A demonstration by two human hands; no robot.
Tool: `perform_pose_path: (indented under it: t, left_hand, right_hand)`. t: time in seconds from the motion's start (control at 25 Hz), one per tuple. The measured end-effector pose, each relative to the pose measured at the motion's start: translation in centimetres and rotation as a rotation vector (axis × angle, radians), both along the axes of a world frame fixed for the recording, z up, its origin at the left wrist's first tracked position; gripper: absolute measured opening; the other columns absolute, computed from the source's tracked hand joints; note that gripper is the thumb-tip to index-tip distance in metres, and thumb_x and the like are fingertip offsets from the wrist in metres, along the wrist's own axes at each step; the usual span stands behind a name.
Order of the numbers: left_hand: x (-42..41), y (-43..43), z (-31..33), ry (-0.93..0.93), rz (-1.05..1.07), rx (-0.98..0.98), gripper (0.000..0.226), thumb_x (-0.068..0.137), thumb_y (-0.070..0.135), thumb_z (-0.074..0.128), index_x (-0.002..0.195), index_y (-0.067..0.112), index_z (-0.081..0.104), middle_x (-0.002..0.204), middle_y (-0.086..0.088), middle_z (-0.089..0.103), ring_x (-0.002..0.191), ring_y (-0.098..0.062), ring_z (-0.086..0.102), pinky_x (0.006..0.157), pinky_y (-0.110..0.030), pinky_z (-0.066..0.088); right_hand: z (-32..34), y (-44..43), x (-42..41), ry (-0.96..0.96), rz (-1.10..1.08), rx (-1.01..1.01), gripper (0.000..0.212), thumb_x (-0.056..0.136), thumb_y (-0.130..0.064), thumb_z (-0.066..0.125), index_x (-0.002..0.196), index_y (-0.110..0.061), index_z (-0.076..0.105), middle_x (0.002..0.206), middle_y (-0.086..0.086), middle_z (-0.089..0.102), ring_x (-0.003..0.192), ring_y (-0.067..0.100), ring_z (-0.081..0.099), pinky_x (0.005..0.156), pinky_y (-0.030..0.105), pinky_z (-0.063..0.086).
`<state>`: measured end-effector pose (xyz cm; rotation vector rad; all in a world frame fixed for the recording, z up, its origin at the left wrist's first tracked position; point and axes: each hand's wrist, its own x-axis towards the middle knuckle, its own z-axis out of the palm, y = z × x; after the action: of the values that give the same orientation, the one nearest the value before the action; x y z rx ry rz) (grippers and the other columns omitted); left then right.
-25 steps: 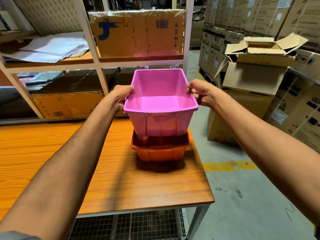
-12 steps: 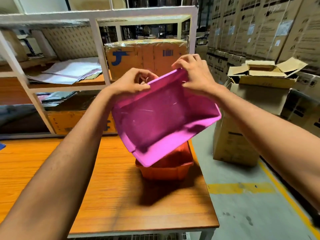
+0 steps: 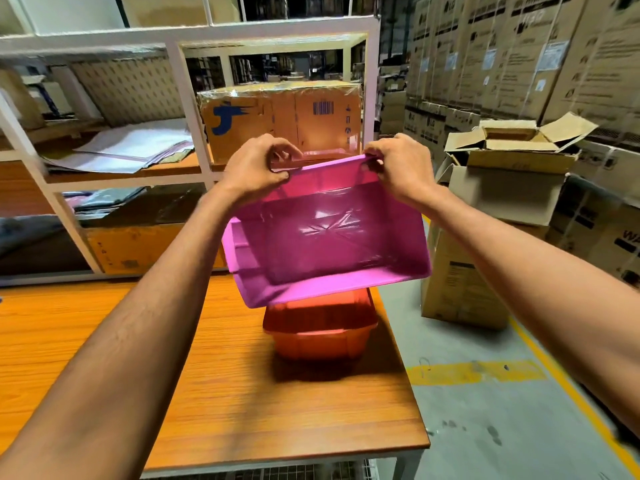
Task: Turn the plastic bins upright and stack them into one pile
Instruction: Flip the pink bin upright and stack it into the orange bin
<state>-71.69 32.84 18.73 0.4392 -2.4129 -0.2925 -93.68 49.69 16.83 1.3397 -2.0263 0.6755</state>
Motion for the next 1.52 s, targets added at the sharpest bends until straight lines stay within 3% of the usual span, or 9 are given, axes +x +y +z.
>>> perform_pose_path:
  t: [0.24,0.44,0.64,0.76,0.92,1.04,1.2,1.4,1.52]
  left_hand:
    - [0.4,-1.5,-1.6,0.070,0.218,0.004,0.040,0.085,0.030,0.073,0.123,0.038,0.065,0.124,-0.002,0.061,0.118,-0.025,0.057,0.102,-0.049,0.048]
    - [0.8,-1.0,-2.7,0.268,0.475,0.147,0.052,0.094,0.033,0.068,0.141,0.021,0.052,0.139,-0.010,0.051,0.127,-0.024,0.052,0.095,-0.035,0.045]
    - [0.9,0.3,-2.6,0.372,0.456,0.080,0.032,0.104,0.033,0.057,0.124,0.011,0.068,0.117,-0.008,0.072,0.102,-0.018,0.063,0.076,-0.024,0.035]
    - [0.4,0.8,-1.5,0.412,0.429,0.019,0.031,0.101,0.038,0.059,0.124,0.020,0.070,0.115,-0.003,0.075,0.104,-0.019,0.067,0.076,-0.025,0.038]
    - [-0.4,1.0,0.0,0.432,0.407,0.000,0.040,0.097,0.050,0.059,0.130,0.028,0.063,0.127,0.001,0.067,0.120,-0.018,0.060,0.091,-0.033,0.043]
    - [-0.1,1.4,-1.4,0.502,0.587,-0.070,0.050,0.091,0.050,0.060,0.136,0.028,0.054,0.138,-0.003,0.052,0.128,-0.020,0.049,0.100,-0.034,0.040]
    - [0.1,3.1,-5.8,0.617,0.424,0.160,0.049,0.093,0.048,0.062,0.129,0.017,0.055,0.126,-0.007,0.054,0.106,-0.014,0.055,0.077,-0.018,0.040]
    - [0.8,1.9,-8.1,0.514,0.288,0.562,0.023,0.101,0.030,0.059,0.115,0.013,0.065,0.081,0.012,0.058,0.072,-0.001,0.055,0.072,-0.031,0.054]
    - [2.2,0.5,-9.0,0.481,0.248,0.651,0.026,0.104,0.022,0.056,0.121,0.005,0.065,0.086,0.012,0.058,0.074,0.000,0.057,0.058,-0.010,0.050]
  right_hand:
    - [-0.8,1.6,-1.7,-0.133,-0.127,-0.013,0.025,0.094,-0.019,0.066,0.115,-0.030,0.076,0.107,0.000,0.078,0.105,0.029,0.064,0.080,0.037,0.050]
    - [-1.3,2.5,-2.1,-0.273,-0.225,-0.108,0.027,0.095,-0.024,0.063,0.120,-0.030,0.073,0.118,0.005,0.075,0.114,0.033,0.065,0.085,0.037,0.050]
    - [-1.2,2.7,-0.9,-0.232,-0.164,-0.020,0.033,0.089,-0.021,0.059,0.121,-0.023,0.069,0.112,0.013,0.075,0.108,0.038,0.067,0.087,0.040,0.050]
    - [-0.5,2.1,0.3,-0.081,-0.073,0.130,0.035,0.088,-0.024,0.056,0.122,-0.026,0.065,0.104,0.012,0.075,0.098,0.037,0.067,0.082,0.040,0.048]
    - [-0.7,1.6,1.4,-0.150,-0.115,0.082,0.028,0.092,-0.023,0.052,0.117,-0.023,0.065,0.103,0.015,0.074,0.095,0.041,0.067,0.078,0.043,0.050]
    - [-1.2,1.5,1.0,-0.411,-0.222,0.005,0.031,0.092,-0.026,0.054,0.120,-0.020,0.067,0.114,0.016,0.073,0.107,0.042,0.065,0.083,0.042,0.049]
    - [-2.1,1.8,1.1,-0.734,-0.188,-0.081,0.034,0.097,-0.033,0.051,0.123,-0.013,0.058,0.125,0.016,0.067,0.114,0.040,0.062,0.089,0.040,0.049]
    - [-4.0,1.2,2.6,-1.099,0.081,-0.104,0.018,0.099,-0.015,0.050,0.111,-0.005,0.058,0.093,0.011,0.063,0.080,0.024,0.058,0.062,0.029,0.045]
    - [-4.6,1.8,3.7,-1.284,0.203,-0.025,0.021,0.104,-0.011,0.048,0.117,-0.003,0.063,0.085,0.004,0.058,0.069,0.012,0.050,0.059,0.026,0.040]
